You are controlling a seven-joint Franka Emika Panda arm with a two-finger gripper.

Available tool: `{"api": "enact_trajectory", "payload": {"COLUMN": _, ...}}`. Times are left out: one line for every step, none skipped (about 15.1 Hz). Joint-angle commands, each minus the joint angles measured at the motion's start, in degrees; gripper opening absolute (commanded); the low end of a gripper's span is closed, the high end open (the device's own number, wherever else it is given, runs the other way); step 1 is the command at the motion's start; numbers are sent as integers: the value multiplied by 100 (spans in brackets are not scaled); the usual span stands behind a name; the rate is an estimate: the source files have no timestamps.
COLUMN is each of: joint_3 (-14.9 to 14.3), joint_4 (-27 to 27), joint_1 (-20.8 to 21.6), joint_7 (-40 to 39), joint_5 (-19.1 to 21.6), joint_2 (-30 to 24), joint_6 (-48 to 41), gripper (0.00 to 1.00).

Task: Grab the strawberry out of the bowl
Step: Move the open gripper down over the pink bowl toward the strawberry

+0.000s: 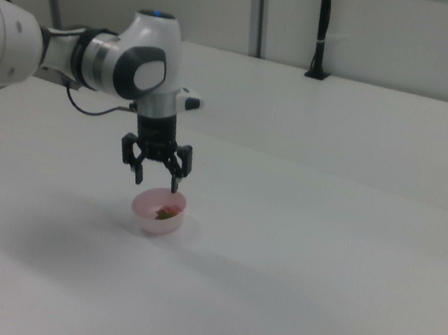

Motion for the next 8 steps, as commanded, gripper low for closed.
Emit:
{"api": "enact_trajectory", "payload": {"joint_3": -133, "joint_4": 0, "joint_1": 233, "joint_7": -236, "joint_5": -161, "joint_2": 312, "joint_6": 141, "gripper": 82}}
{"api": "enact_trajectory", "payload": {"joint_3": -133, "joint_4": 0, "joint_1": 251, "joint_7": -323, "joint_5": -301, "joint_2": 391, "joint_6": 149, "gripper": 82}}
{"api": "enact_trajectory", "payload": {"joint_3": -133, "joint_4": 9, "joint_1": 259, "joint_7": -350, "joint_5": -372, "joint_2": 488, "joint_6": 219, "gripper": 82}}
{"api": "enact_trajectory", "payload": {"joint_3": -133, "joint_4": 0, "joint_1": 277, "joint_7": -350, "joint_5": -382, "joint_2": 524, "joint_6": 350, "gripper": 82}}
{"api": "enact_trajectory", "payload": {"joint_3": -133, "joint_4": 0, "joint_1": 303, "joint_7": -342, "joint_5": -391, "joint_2": 602, "joint_6": 456, "gripper": 82}}
{"api": "enact_trajectory", "payload": {"joint_3": -125, "joint_4": 0, "joint_1": 304, "joint_7": -342, "joint_5": -460, "joint_2": 629, "joint_6": 466, "gripper": 81}}
{"api": "enact_trajectory", "payload": {"joint_3": -116, "joint_4": 0, "joint_1": 304, "joint_7": -342, "joint_5": -600, "joint_2": 647, "joint_6": 474, "gripper": 79}}
{"api": "enact_trajectory", "payload": {"joint_3": -107, "joint_4": 0, "joint_1": 304, "joint_7": -342, "joint_5": -671, "joint_2": 682, "joint_6": 475, "gripper": 79}}
